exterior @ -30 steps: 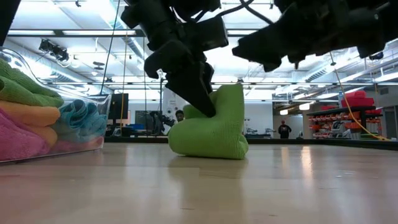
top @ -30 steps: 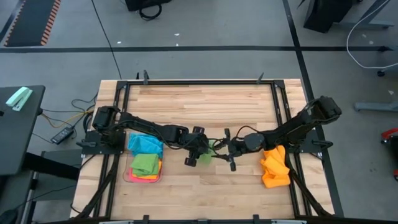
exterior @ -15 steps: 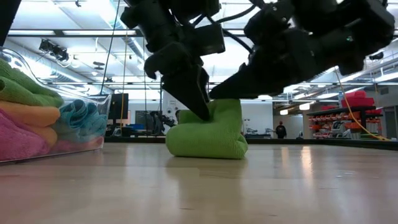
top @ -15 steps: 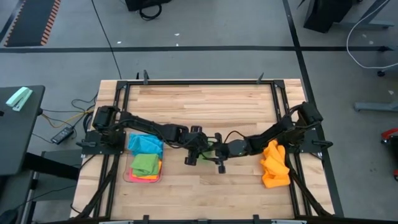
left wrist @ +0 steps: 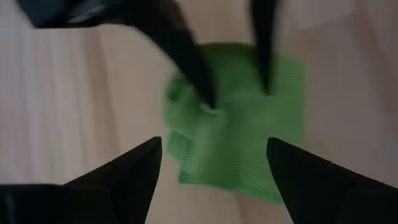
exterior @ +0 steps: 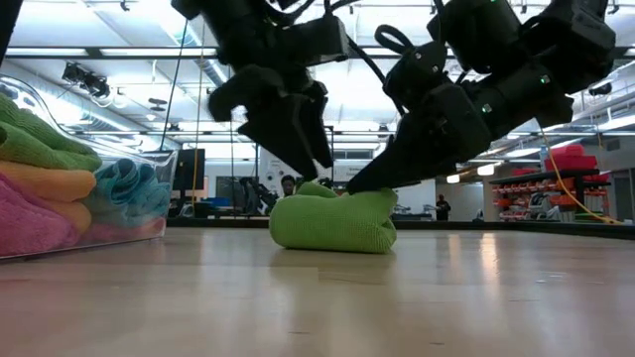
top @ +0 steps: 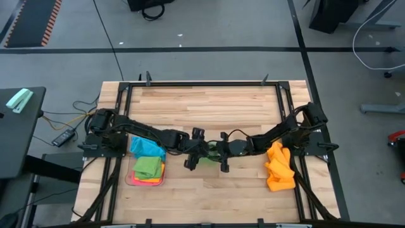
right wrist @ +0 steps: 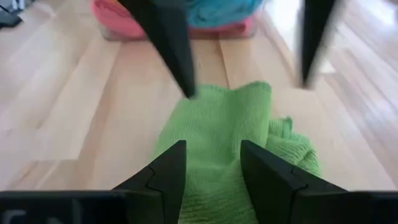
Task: Fold microfiber towels
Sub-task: Fold the green microfiber cloth
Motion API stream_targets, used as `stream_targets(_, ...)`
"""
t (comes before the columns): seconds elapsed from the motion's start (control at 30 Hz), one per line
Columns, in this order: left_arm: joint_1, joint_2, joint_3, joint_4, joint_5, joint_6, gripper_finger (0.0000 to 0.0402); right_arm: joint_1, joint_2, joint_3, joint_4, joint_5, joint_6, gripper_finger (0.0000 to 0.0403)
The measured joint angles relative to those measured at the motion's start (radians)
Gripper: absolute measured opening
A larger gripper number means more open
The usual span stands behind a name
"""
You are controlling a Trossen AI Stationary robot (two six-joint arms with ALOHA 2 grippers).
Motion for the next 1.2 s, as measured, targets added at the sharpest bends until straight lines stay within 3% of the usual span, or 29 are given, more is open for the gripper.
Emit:
stream_targets(0.23, -0.037, 0.001, 0.0, -0.003, 0.152, -0.014, 0.027, -0.006, 0.001, 0.0, -0.015, 0.047, 0.026, 0.0161)
stream_targets(0.6, -0.016, 0.05, -0.001, -0.007, 0.154, -0.082, 0.0222, 0.02, -0.065, 0.0, -0.005, 0.052, -0.041, 0.0161)
stream_targets(1.03, 0.041, 0.12, -0.001, 0.041, 0.154, -0.078, 0.0179, 0.051, -0.031, 0.011, 0.007, 0.011, -0.076, 0.0161)
stream_targets(1.2, 0.027, 0.114, -0.001, 0.054, 0.153, -0.047, 0.0172, 0.056, -0.034, 0.057, -0.019, -0.049, -0.074, 0.0161)
